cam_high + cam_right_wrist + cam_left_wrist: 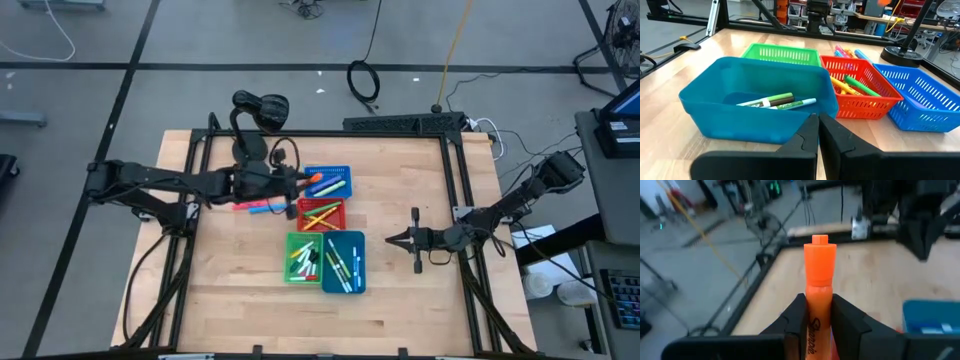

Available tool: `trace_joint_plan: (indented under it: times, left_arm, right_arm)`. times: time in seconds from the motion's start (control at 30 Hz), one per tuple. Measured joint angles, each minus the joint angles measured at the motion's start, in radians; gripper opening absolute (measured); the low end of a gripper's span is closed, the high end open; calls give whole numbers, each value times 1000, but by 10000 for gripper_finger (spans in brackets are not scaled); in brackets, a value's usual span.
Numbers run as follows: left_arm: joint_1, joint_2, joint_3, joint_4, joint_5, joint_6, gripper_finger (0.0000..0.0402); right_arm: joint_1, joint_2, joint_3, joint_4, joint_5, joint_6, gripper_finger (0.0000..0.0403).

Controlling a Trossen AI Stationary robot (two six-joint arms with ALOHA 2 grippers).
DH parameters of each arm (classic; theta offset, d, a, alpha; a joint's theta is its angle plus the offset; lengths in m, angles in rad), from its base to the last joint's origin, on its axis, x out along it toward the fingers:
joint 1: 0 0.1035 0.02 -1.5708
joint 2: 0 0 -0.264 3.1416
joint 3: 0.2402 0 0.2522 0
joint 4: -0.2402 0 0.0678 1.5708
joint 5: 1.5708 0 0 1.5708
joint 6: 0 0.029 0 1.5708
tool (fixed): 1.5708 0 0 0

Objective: Pick & Place Markers
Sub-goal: Put the bottom large orange highlighter pen into the blue bin, then put the bottom large light blue highlighter pen into the blue bin

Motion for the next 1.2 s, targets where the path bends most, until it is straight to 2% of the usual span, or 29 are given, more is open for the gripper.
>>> trace_joint_plan:
  times: [0.17,0.43,0.63,0.9,1.03,1.2]
  left_arm:
    - [63,70,1,180,80,41,65]
    - [163,247,0,169,174,-49,65]
    - [177,366,-1,185,179,-50,68]
    - [177,388,-1,204,142,-98,137]
    - [177,375,0,230,113,-133,168]
    - [169,323,-1,179,119,-165,195]
  right_arm:
    - [0,0,0,-3,0,2,0]
    - [0,0,0,-4,0,2,0]
    - [0,0,0,-4,0,1,0]
    - [0,0,0,-4,0,0,0]
    - [0,0,0,-4,0,0,0]
    - [0,0,0,-5,0,0,0]
